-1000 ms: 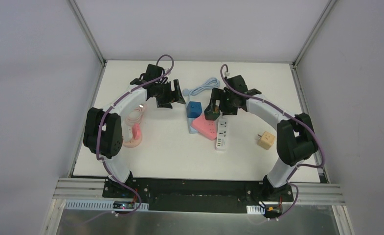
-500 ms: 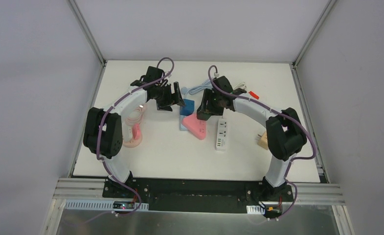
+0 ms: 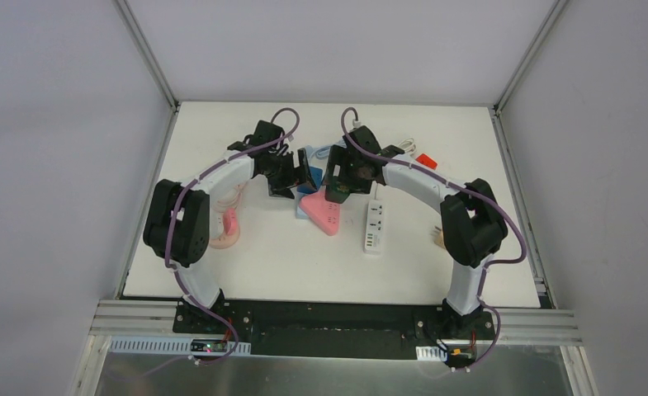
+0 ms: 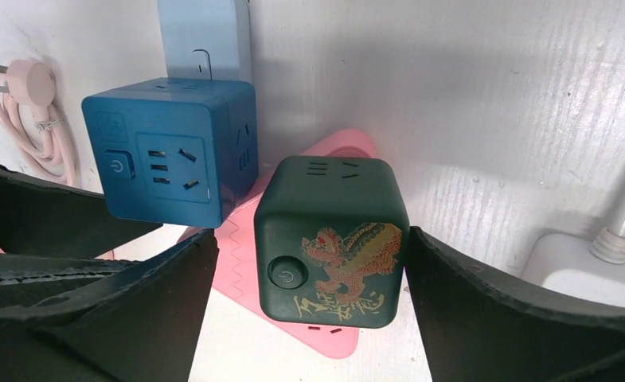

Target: Pull the plug off the socket

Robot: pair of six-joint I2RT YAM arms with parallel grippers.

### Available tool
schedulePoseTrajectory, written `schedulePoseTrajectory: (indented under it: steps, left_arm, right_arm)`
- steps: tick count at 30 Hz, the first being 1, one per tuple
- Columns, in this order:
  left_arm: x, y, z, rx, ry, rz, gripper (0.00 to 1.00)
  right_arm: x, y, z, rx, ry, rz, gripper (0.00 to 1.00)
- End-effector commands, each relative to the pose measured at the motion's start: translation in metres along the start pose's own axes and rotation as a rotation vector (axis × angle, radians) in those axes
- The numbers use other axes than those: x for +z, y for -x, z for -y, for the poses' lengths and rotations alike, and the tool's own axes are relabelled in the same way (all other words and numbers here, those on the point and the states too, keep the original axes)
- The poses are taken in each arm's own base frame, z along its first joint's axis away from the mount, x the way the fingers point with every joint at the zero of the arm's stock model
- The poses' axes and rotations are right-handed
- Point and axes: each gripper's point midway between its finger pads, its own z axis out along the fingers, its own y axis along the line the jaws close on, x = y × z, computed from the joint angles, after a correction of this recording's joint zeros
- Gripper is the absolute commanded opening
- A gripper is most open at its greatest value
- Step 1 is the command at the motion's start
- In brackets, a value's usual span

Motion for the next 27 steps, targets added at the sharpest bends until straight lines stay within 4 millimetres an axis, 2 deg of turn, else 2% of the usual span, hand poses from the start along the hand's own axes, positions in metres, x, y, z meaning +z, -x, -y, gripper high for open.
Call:
schedulePoseTrajectory:
  steps: [1, 10, 17, 22, 24, 27]
  left_arm:
    - [0.010, -0.008, 0.000, -0.009, 0.015, -0.017, 0.80]
    - [0.015, -0.016, -0.021, -0.039, 0.140, -0.047, 0.80]
    - [0.028, -0.029, -0.031, -0.040, 0.140, -0.085, 0.78]
    - [0.037, -0.037, -0.033, -0.037, 0.123, -0.111, 0.72]
    - [0.037, -0.043, -0.037, -0.029, 0.132, -0.119, 0.70]
    - [0.034, -0.051, -0.048, -0.039, 0.176, -0.116, 0.57]
  right_arm:
    - [-0.011, 0.015, -0.012, -0.032, 0.037, 0.047, 0.86]
    - [0.003, 0.007, -0.002, -0.037, -0.011, 0.010, 0.57]
    - [0.000, 0.006, -0.013, -0.056, 0.011, 0.009, 0.38]
    - [-0.001, 0.003, -0.022, -0.081, 0.023, 0.001, 0.22]
    - [-0.003, 0.008, -0.022, -0.097, -0.014, 0.030, 0.17]
    - [-0.007, 0.015, -0.021, -0.137, -0.072, 0.084, 0.10]
